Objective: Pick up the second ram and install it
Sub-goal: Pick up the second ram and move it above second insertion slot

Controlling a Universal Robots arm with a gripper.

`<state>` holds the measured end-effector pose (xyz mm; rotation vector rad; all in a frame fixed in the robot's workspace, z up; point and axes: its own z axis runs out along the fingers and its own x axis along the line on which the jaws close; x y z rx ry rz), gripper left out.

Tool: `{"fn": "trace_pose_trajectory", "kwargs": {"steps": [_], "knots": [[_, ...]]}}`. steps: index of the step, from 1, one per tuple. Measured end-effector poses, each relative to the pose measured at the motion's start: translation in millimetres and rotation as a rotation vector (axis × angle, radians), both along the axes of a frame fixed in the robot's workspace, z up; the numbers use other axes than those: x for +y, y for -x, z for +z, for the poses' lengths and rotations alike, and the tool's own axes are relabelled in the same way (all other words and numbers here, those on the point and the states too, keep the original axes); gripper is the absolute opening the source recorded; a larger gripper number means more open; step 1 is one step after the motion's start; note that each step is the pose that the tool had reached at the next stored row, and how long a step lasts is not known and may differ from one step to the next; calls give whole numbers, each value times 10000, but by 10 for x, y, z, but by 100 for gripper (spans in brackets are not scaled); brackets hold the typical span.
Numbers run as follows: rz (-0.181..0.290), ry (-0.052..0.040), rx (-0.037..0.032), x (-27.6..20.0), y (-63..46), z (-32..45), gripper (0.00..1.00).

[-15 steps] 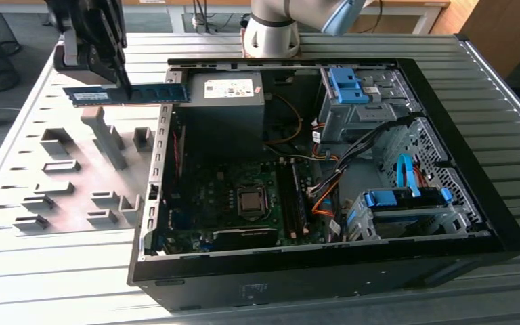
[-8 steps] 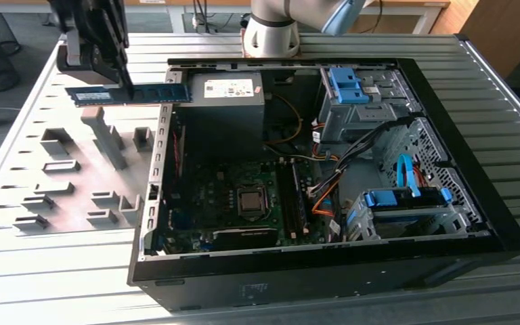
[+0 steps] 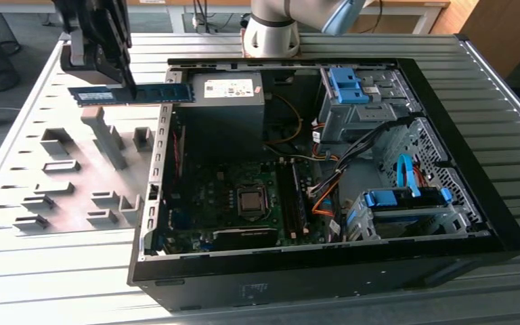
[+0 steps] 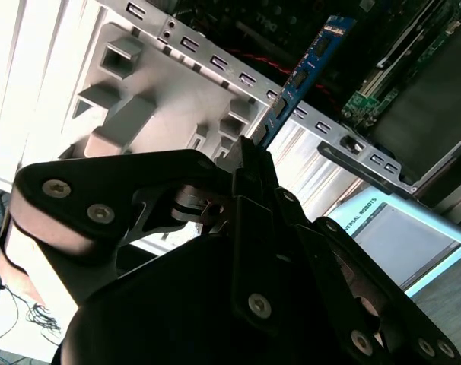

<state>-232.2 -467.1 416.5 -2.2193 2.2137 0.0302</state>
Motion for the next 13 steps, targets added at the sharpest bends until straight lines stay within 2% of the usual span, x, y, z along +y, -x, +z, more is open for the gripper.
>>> {"fn": "trace_pose_trajectory", "kwargs": {"steps": [13], "knots": [[0,-1,-1,0,-90,-1,14]]}}
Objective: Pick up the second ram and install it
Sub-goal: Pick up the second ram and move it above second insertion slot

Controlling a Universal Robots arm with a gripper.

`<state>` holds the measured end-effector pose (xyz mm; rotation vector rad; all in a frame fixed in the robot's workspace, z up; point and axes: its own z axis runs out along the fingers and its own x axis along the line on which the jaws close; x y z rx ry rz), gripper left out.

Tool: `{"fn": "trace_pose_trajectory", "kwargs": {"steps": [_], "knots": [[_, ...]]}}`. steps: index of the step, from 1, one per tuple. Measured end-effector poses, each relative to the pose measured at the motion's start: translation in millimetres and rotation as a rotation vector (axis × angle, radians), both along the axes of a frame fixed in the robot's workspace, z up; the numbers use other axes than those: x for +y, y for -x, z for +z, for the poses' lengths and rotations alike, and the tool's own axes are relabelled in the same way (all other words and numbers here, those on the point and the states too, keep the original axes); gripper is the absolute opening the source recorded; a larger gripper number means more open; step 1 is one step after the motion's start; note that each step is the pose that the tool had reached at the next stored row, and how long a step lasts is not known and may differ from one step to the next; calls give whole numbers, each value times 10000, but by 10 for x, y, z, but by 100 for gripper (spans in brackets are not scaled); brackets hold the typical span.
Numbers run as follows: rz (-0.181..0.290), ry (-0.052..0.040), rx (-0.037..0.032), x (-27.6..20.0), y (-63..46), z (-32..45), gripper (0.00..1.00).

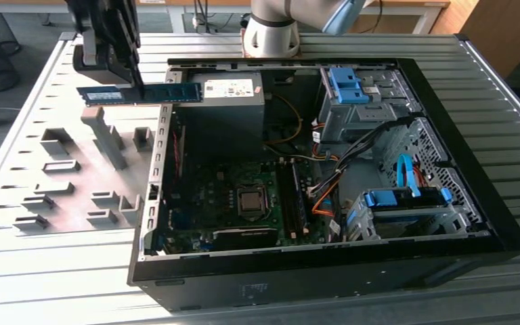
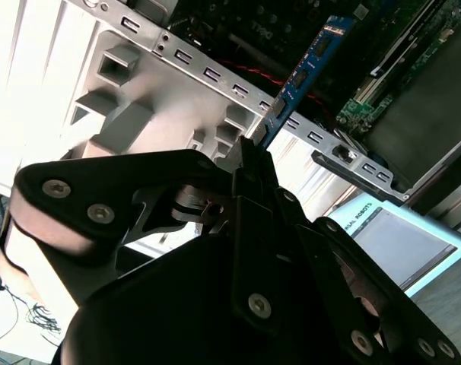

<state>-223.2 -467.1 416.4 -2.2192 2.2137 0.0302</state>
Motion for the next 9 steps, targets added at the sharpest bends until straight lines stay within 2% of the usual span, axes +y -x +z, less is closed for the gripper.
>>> {"fn": "trace_pose_trajectory", "kwargs": {"steps": [9], "knots": [[0,1,0,0,-50,0,14]]}}
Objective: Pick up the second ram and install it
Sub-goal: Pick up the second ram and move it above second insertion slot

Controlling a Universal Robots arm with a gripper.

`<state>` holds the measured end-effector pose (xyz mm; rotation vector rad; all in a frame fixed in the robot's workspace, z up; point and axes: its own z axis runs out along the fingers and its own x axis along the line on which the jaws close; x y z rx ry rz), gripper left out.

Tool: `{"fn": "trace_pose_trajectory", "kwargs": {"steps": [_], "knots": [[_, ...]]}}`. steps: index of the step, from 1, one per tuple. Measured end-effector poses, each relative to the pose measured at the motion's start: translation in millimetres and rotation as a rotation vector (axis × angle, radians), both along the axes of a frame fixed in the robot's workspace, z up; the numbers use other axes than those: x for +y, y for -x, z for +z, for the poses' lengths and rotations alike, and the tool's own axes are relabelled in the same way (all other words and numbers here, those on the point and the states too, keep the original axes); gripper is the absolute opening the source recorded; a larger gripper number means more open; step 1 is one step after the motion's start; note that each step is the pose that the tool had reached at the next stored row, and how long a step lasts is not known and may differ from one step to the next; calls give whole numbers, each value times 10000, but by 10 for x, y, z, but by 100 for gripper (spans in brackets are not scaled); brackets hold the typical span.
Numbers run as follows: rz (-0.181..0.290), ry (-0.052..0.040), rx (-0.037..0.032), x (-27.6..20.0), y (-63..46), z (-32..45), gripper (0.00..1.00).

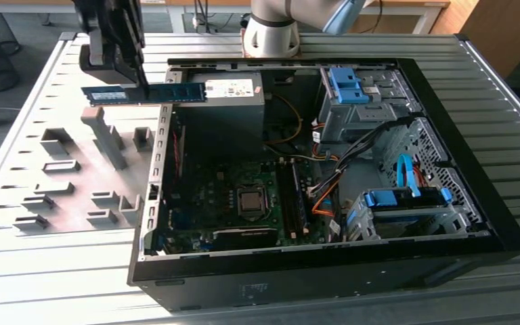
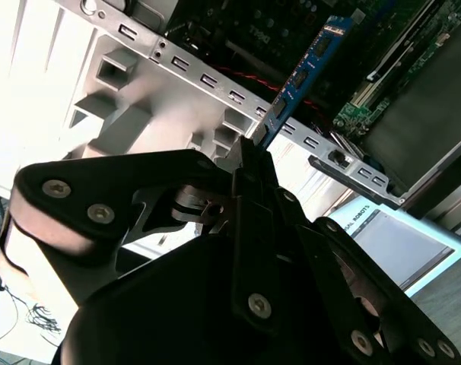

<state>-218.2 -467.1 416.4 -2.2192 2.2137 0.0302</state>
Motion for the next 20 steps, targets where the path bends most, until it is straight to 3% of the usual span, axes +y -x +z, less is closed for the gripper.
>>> {"fn": "trace_pose_trajectory", "kwargs": {"steps": [20], "knots": [[0,1,0,0,-98,0,14]]}}
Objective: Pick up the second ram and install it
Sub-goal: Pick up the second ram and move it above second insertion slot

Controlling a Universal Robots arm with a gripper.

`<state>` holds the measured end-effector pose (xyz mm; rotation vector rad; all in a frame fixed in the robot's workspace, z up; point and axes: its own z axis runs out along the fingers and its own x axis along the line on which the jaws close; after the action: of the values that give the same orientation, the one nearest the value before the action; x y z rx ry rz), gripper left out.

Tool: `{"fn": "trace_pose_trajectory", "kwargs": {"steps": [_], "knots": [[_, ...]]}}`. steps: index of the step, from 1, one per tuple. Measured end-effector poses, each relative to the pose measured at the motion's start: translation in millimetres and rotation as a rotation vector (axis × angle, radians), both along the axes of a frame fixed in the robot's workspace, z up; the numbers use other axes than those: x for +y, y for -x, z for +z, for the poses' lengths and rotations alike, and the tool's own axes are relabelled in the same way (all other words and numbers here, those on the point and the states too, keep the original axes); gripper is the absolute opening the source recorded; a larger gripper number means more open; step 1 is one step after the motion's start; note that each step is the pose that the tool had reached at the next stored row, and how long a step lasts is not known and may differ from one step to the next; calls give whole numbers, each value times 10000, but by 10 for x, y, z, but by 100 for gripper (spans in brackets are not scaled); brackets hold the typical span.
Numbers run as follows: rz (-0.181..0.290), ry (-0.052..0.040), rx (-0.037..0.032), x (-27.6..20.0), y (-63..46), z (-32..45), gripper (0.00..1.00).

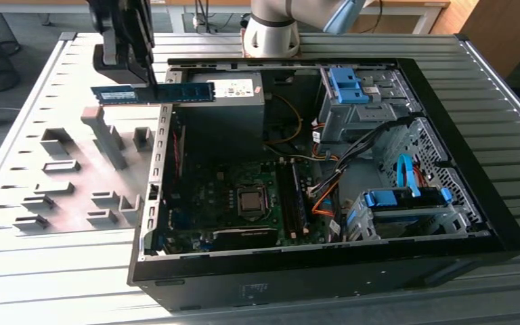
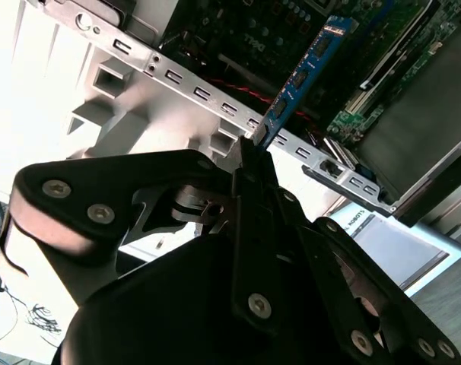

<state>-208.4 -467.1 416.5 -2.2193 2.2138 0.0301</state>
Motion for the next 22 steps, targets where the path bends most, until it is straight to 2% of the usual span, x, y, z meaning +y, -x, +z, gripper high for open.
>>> {"fn": "trace_pose_trajectory", "kwargs": {"steps": [22], "knots": [[0,-1,0,0,-86,0,14]]}}
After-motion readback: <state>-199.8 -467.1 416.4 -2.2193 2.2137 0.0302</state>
